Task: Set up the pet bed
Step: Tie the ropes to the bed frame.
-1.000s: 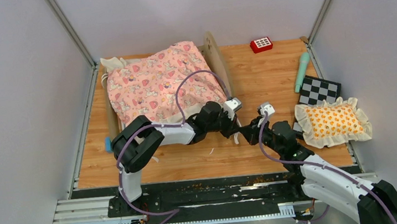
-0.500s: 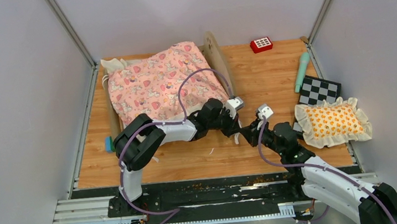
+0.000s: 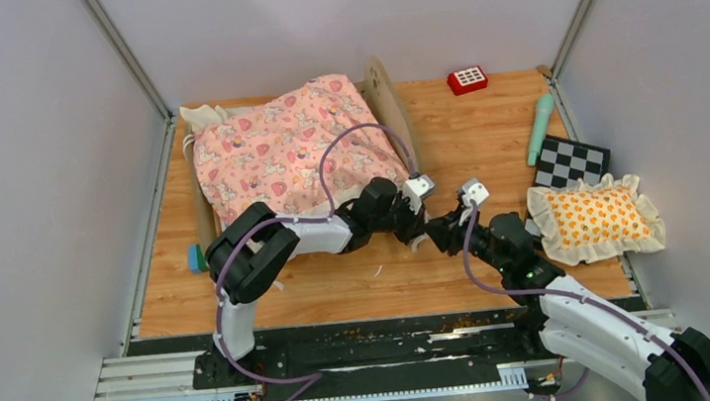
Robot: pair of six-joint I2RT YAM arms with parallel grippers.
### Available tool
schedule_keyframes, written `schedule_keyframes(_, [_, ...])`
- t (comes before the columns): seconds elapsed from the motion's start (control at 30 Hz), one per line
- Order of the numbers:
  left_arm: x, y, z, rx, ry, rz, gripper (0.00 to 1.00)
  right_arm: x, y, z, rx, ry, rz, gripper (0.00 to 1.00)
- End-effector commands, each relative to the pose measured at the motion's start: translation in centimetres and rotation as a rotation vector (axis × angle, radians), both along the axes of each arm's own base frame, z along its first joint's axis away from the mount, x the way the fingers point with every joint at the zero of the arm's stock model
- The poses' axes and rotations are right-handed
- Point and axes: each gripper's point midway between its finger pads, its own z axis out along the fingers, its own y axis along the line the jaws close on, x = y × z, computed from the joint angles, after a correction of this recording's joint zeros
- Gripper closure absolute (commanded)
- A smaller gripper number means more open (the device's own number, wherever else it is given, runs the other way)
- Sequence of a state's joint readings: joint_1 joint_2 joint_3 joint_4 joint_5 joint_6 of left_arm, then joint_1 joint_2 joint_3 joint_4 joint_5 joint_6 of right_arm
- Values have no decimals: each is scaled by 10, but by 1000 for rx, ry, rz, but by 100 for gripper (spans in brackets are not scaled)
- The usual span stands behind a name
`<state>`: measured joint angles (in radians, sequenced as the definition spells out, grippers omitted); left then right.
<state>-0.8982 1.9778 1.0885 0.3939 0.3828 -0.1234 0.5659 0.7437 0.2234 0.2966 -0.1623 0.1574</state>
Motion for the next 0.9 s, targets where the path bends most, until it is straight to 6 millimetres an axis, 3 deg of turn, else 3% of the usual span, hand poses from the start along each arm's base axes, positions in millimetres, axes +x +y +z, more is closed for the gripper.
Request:
schedule_keyframes(0.0, [8,12,-17,23,10,44,100,14,-8,25,30,-21,-91,74])
schedule_keyframes(0.23, [9,10,-14,13,14,53,100,32,-47,12,-25,59,-356,67])
schedule_keyframes(0.37, [9,7,-11,1,21,48,100,39,-49,-3,-51,97,-380,58])
schedule_keyframes(0.57, [11,1,-5,-9,18,29,100,50,-45,-18,-62,132,-359,58])
schedule_keyframes(0.87, [6,-1,-2,6,25,-15,100,44,-29,-16,-71,70,-172,60])
